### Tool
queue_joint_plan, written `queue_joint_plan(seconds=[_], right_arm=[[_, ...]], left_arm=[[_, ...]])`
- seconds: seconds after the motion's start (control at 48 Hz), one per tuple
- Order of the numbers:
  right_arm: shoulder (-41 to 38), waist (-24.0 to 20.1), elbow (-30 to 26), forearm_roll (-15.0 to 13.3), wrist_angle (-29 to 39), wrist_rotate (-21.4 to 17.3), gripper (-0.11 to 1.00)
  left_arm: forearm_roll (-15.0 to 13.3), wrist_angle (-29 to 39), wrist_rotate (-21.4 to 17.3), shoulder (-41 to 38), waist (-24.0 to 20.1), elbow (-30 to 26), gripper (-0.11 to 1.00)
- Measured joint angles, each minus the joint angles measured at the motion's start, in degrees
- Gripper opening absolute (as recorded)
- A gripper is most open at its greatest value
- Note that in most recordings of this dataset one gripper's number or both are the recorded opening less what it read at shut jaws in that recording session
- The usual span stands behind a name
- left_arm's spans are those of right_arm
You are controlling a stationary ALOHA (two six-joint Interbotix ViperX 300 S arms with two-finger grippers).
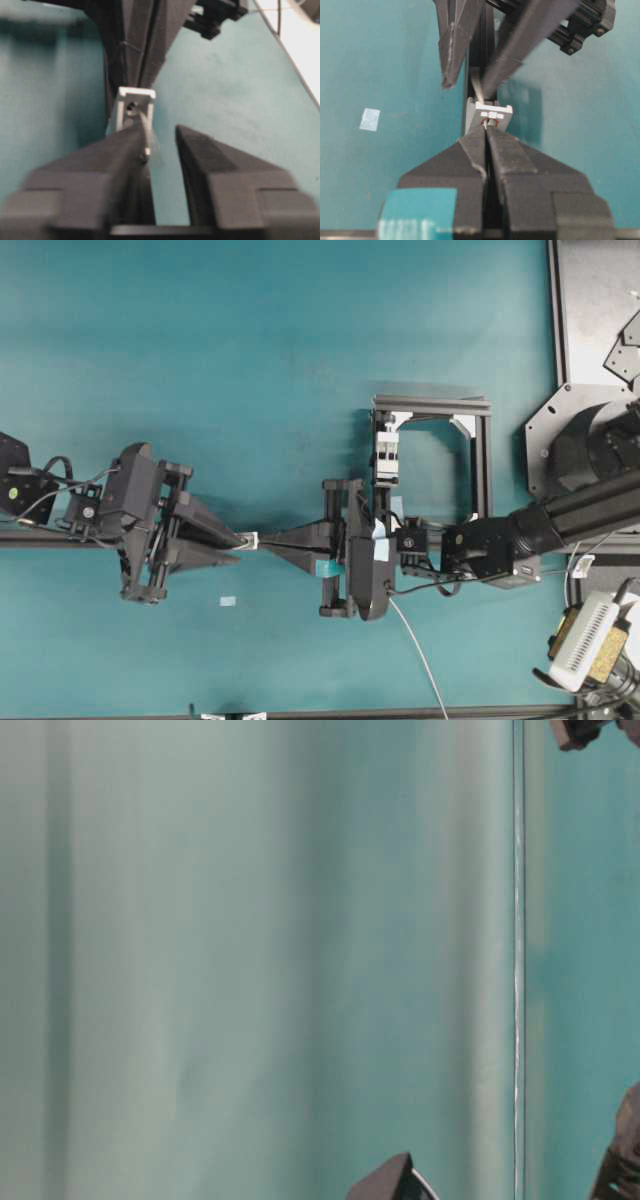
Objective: Insert the wire into the hole on the right side and pull it with the left arm.
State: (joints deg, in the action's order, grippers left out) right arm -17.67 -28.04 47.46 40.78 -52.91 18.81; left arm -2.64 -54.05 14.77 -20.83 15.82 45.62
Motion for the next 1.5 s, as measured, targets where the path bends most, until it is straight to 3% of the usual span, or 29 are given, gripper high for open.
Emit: queue_joint_plan(seconds=[0.812, 0.916, 1.124, 1.187, 1.499], right_arm=[[0.00, 0.35, -0.35, 0.00, 3.34, 0.00, 0.02], [0.18, 0.44, -0.44, 0.00, 3.78, 0.00, 0.19], [1.32, 0.18, 0.26, 0.00, 4.48, 0.00, 0.77], [1.93, -0.35, 0.53, 0.00, 4.83, 0.00, 0.90], [4.22, -0.44, 1.76, 0.00, 5.98, -0.26, 0.92]], left_arm=[[-0.18, 2.72, -0.18, 0.97, -0.53, 0.79, -0.10], [-0.18, 3.16, -0.35, 1.67, -0.62, 1.23, -0.10], [-0.18, 4.92, -0.44, 2.11, -0.53, 1.67, -0.10], [-0.18, 5.36, -0.44, 2.11, -0.62, 1.67, -0.10], [-0.18, 6.50, -0.53, 4.92, -0.53, 5.01, -0.10]])
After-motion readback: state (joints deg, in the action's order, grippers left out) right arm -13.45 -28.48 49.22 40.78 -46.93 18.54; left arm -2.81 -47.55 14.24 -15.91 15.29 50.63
